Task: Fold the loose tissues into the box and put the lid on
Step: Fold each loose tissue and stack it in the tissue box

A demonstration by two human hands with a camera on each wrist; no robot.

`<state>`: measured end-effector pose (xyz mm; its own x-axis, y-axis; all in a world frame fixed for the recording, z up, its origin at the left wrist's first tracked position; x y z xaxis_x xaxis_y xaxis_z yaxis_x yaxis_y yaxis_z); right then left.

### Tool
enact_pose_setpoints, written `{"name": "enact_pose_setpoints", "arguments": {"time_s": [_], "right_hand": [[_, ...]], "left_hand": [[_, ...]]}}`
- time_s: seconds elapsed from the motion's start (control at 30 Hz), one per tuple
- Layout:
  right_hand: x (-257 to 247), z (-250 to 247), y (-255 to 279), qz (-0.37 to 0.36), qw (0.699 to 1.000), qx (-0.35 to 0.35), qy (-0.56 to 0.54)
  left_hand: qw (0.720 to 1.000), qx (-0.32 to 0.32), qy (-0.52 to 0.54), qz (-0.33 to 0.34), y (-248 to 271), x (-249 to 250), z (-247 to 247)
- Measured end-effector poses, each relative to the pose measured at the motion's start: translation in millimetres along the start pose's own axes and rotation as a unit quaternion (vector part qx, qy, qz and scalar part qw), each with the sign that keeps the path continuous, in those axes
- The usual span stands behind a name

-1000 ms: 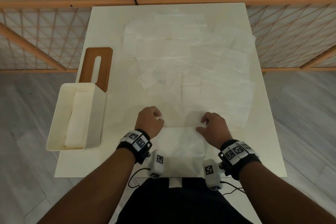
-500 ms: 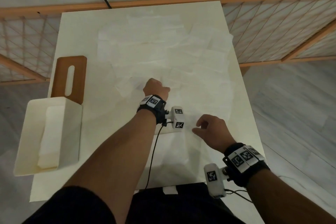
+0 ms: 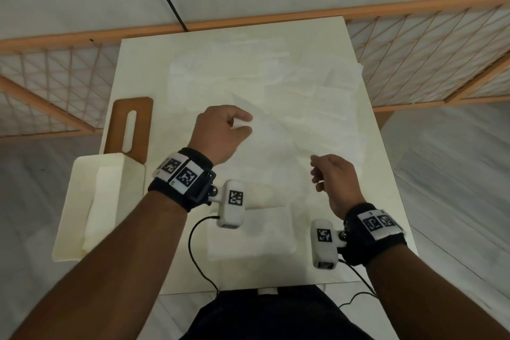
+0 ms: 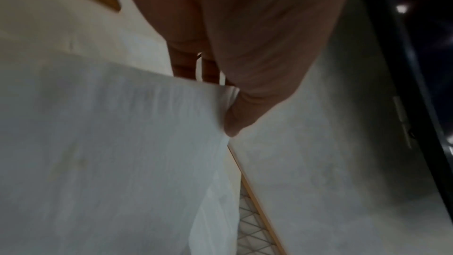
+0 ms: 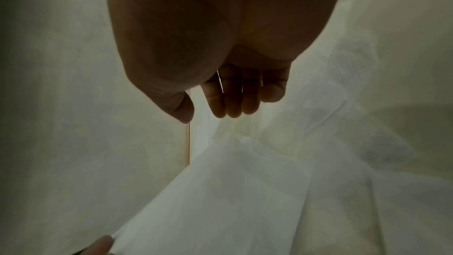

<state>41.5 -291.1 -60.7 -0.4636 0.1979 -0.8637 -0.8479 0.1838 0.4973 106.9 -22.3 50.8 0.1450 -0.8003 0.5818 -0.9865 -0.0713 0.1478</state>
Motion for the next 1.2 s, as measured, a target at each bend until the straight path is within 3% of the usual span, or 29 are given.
{"name": "enact_pose_setpoints", "arguments": {"time_s": [0.2, 0.37, 0.73, 0.9, 1.0, 1.1, 1.2], "right_hand": [[11.2, 45.2, 4.4, 0.009, 0.998, -0.035, 0.051], [28.9, 65.5, 14.1, 0.023, 0.992, -0.065, 0.107], [6.7, 83.9, 22.1, -0.013, 0.99, -0.077, 0.114], [6.3, 105.2, 27.2, -0.002, 0.987, -0.111, 0.114], [9.5, 117.9, 31.4, 0.038, 0.985, -0.152, 0.075], [11.3, 138.3, 41.7, 0.122, 0.969, -0.217, -0.009], [-4.8, 158.5, 58.8, 0.179, 0.929, -0.287, -0.153]], "left_hand": [[0.996, 0.047, -0.039, -0.065, 8.6, -57.7, -13.5], [0.989, 0.041, -0.088, -0.112, 7.3, -93.4, -12.5], [0.998, 0.012, -0.052, -0.028, 9.0, -78.7, -60.3], [0.996, 0.015, 0.065, -0.064, 21.6, -90.4, -77.4], [0.99, 0.042, 0.135, -0.025, 36.8, -77.5, -94.6], [0.962, 0.033, 0.271, -0.002, 59.5, -66.8, -110.4], [0.931, 0.031, 0.364, -0.019, 78.2, -73.3, -115.5]]}}
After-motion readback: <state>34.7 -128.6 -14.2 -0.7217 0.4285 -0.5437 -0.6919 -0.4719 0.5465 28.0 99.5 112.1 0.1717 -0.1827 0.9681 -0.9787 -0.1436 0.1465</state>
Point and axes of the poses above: each hand's wrist, its own y-axis away from the middle knuckle, its own z-axis out of the palm, x = y × z, the point moved 7 cm from there along -y, towards the middle knuckle, and after that the axes turned 12 degrees about -y, right-handed, at the moved point
